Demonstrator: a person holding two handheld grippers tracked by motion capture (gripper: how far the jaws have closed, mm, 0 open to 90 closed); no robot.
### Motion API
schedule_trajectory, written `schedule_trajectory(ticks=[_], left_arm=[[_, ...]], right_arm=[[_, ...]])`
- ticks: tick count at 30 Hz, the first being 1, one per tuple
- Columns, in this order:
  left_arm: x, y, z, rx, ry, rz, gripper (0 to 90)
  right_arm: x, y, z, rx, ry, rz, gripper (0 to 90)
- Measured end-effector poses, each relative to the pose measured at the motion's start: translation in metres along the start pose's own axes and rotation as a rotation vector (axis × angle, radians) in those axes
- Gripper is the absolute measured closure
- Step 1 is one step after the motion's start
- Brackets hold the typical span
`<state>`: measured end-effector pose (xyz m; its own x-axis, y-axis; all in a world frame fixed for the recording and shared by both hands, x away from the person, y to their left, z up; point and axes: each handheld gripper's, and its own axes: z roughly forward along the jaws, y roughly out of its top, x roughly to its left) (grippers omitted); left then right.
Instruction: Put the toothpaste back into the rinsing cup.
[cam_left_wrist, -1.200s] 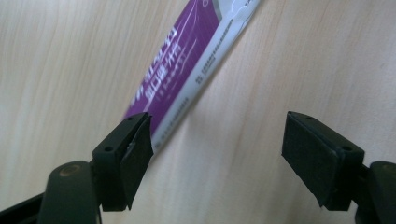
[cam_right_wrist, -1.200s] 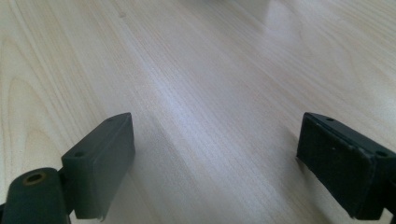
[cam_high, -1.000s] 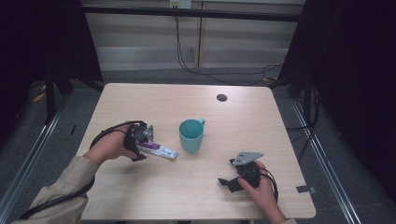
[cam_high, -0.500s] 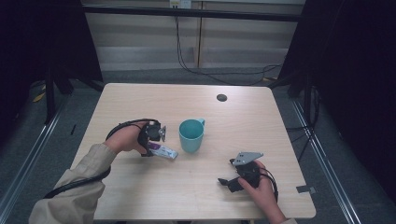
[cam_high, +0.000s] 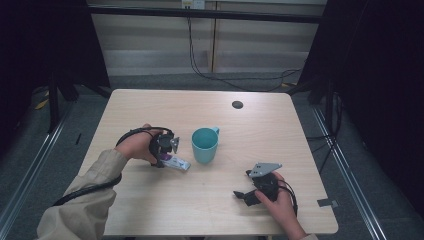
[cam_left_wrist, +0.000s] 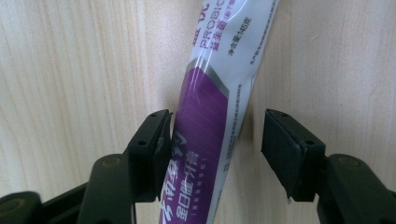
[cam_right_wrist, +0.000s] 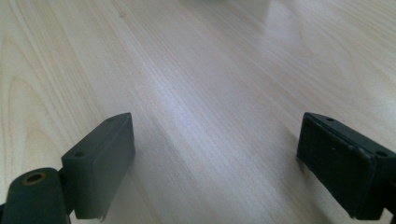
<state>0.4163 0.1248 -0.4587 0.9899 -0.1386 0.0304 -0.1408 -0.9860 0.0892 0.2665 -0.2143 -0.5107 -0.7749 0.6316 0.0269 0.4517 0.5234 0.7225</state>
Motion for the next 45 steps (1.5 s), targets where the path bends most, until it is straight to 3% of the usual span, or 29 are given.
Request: schedule_trajectory(ticks=[4, 6, 11, 18, 21, 22, 25, 27, 28, 31, 33, 37, 38, 40, 45], left_arm=[[0.002, 0.004, 0.0, 0.048, -0.005, 0.044, 50.6], [0.003, 0.006, 0.001, 0.058, 0.001, 0.043, 52.9], [0.001, 0.006, 0.004, 0.062, 0.003, 0.052, 53.7], [-0.004, 0.005, 0.006, 0.063, 0.02, 0.1, 56.9], [-0.006, 0.004, 0.006, 0.053, 0.022, 0.081, 59.2], [-0.008, 0.002, 0.006, 0.034, 0.026, 0.033, 60.7], [-0.01, 0.0, 0.004, 0.013, 0.033, 0.018, 64.1], [-0.012, -0.002, 0.001, -0.004, 0.035, -0.002, 71.3], [-0.014, -0.004, 0.0, -0.023, 0.025, -0.022, 71.3], [-0.017, -0.004, -0.001, -0.024, 0.022, -0.032, 74.1], [-0.02, -0.006, -0.003, -0.045, 0.005, -0.068, 74.5], [-0.022, -0.01, -0.009, -0.082, 0.013, -0.09, 74.8], [-0.023, -0.014, -0.014, -0.121, 0.012, -0.126, 74.9], [-0.024, -0.018, -0.02, -0.154, 0.014, -0.151, 75.0], [-0.027, -0.026, -0.03, -0.216, 0.03, -0.178, 75.1]], right_arm=[[0.0, 0.0, 0.0, 0.0, 0.002, 0.0, 10.7], [0.0, 0.0, 0.0, 0.0, 0.001, 0.0, 10.7], [0.0, 0.0, 0.0, 0.001, 0.001, 0.0, 10.7], [0.0, 0.0, 0.0, 0.002, 0.005, 0.003, 10.7], [0.0, 0.0, 0.0, 0.002, 0.005, 0.003, 10.7], [0.0, 0.0, 0.0, 0.003, 0.006, 0.002, 10.7], [0.0, 0.0, 0.0, 0.003, 0.006, 0.002, 10.7], [0.0, 0.0, 0.0, 0.003, 0.006, 0.002, 10.7], [0.0, 0.0, 0.001, 0.001, 0.006, 0.001, 10.7], [0.0, 0.001, 0.001, 0.002, 0.007, 0.003, 10.7], [0.0, 0.001, 0.001, 0.003, 0.007, 0.003, 10.7], [0.0, 0.001, 0.001, 0.004, 0.007, 0.0, 10.8], [0.0, 0.001, 0.001, 0.003, 0.007, 0.0, 10.7], [0.0, 0.001, 0.001, 0.004, 0.007, 0.0, 10.7], [0.0, 0.001, 0.001, 0.004, 0.007, 0.0, 10.7]])
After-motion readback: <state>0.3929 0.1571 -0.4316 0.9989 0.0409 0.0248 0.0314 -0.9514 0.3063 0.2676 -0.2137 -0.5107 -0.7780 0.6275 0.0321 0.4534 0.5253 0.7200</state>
